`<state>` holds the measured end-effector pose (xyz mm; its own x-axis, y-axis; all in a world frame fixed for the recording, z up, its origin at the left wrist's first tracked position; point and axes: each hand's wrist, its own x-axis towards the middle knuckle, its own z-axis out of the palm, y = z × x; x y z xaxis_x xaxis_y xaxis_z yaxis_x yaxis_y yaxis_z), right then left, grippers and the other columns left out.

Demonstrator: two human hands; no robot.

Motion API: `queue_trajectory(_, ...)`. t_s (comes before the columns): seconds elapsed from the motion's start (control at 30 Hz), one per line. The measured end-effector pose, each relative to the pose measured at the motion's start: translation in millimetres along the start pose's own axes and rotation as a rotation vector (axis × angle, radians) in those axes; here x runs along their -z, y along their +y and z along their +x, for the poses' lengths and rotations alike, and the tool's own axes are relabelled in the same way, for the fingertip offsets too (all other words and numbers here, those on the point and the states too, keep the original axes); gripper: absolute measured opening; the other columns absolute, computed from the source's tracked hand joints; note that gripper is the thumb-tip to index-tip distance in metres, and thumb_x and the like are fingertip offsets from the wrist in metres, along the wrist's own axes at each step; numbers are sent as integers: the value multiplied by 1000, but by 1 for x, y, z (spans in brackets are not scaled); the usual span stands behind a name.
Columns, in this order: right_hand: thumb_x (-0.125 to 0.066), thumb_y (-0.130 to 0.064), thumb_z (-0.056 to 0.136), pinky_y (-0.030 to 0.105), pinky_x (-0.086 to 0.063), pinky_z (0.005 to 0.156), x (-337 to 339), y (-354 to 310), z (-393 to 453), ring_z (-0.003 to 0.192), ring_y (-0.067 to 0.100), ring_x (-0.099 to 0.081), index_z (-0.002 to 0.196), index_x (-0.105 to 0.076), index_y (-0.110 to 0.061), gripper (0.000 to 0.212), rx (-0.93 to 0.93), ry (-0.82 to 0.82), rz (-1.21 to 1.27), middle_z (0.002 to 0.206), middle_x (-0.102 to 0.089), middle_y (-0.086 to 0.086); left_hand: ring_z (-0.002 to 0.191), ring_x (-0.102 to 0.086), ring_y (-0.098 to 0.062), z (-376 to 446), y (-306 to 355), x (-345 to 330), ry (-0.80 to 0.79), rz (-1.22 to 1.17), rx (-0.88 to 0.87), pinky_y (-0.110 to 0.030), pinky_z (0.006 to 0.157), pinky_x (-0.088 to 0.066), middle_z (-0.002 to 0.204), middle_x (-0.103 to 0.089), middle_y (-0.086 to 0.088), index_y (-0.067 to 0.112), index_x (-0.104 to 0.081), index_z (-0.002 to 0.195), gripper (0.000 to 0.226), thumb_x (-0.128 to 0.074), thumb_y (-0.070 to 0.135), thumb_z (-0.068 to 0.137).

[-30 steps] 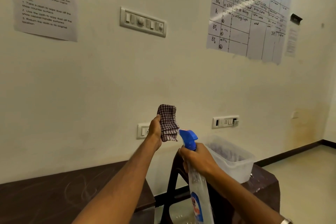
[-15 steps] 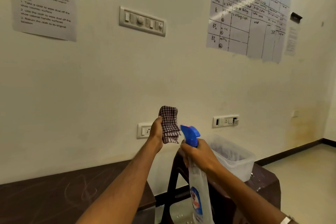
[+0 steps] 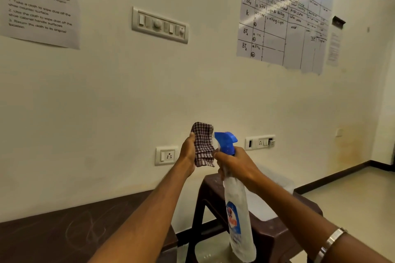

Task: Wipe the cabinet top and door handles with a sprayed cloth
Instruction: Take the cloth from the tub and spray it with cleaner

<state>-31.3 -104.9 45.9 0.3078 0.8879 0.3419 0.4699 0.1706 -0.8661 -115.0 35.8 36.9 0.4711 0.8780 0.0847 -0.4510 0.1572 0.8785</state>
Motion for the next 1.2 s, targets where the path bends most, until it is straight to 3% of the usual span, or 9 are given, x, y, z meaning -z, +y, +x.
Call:
queue_trajectory(0.1,-60,-22,89,30,-55,56,15,-13,12,53,14,-59,92,-58,-8,15,15,49,13,63,-59,2,90,-68,-32,2,-1,-14,-35,79,-31,-49,84,-56,107,-69,-17,9,-58,117,37,-46,38,98)
queue_trajectory(0.23,-60,-21,90,36,-54,63,44,-36,33,59,19,-57,93,-56,-8,14,63,165,39,72,-55,8,83,-70,-27,6,-2,-36,-62,157,-93,-41,69,-59,102,-68,-12,9,-52,121,32,-59,24,93)
queue_trajectory(0.37,-61,-22,89,42,-56,71,72,-56,54,67,24,-57,93,-53,-10,15,92,269,66,78,-55,12,80,-69,-19,9,1,-65,-84,202,-117,-28,54,-56,97,-66,-5,16,-50,114,23,-57,27,94)
queue_trajectory(0.5,-62,-24,88,50,-55,85,91,-59,73,75,26,-56,92,-52,-10,17,96,368,57,81,-55,11,89,-66,-22,17,1,-93,-99,305,-150,-31,65,-57,111,-63,-8,15,-48,127,35,-53,32,96)
queue_trajectory(0.63,-62,-28,89,48,-55,86,105,-50,88,76,24,-56,91,-52,-12,19,88,441,13,81,-55,9,87,-64,-20,27,-3,-114,-96,339,-183,-27,61,-54,112,-61,-6,15,-46,131,37,-49,32,98)
queue_trajectory(0.8,-62,-29,89,44,-56,81,124,-28,104,72,23,-57,85,-51,-16,18,86,556,-20,80,-56,9,88,-64,-21,44,-21,-122,-80,387,-190,-29,62,-55,111,-61,-6,16,-47,131,35,-48,30,99)
queue_trajectory(0.97,-61,-31,90,25,-49,58,135,8,112,55,14,-57,90,-53,-14,20,92,661,-77,69,-56,2,103,-63,-27,58,-47,-114,-36,394,-136,-38,82,-56,123,-60,-9,15,-47,133,38,-48,29,99)
queue_trajectory(1.03,-61,-33,91,22,-46,55,133,30,113,55,13,-55,92,-53,-14,21,73,672,-89,70,-55,1,101,-64,-27,61,-57,-109,-29,381,-113,-41,87,-56,120,-62,-9,14,-49,130,35,-49,28,98)
queue_trajectory(1.2,-63,-38,91,30,-52,64,121,82,103,63,16,-54,95,-55,-13,26,-41,632,-94,76,-56,4,90,-67,-24,63,-71,-96,-11,346,-72,-34,70,-58,110,-66,-9,11,-54,124,31,-53,28,97)
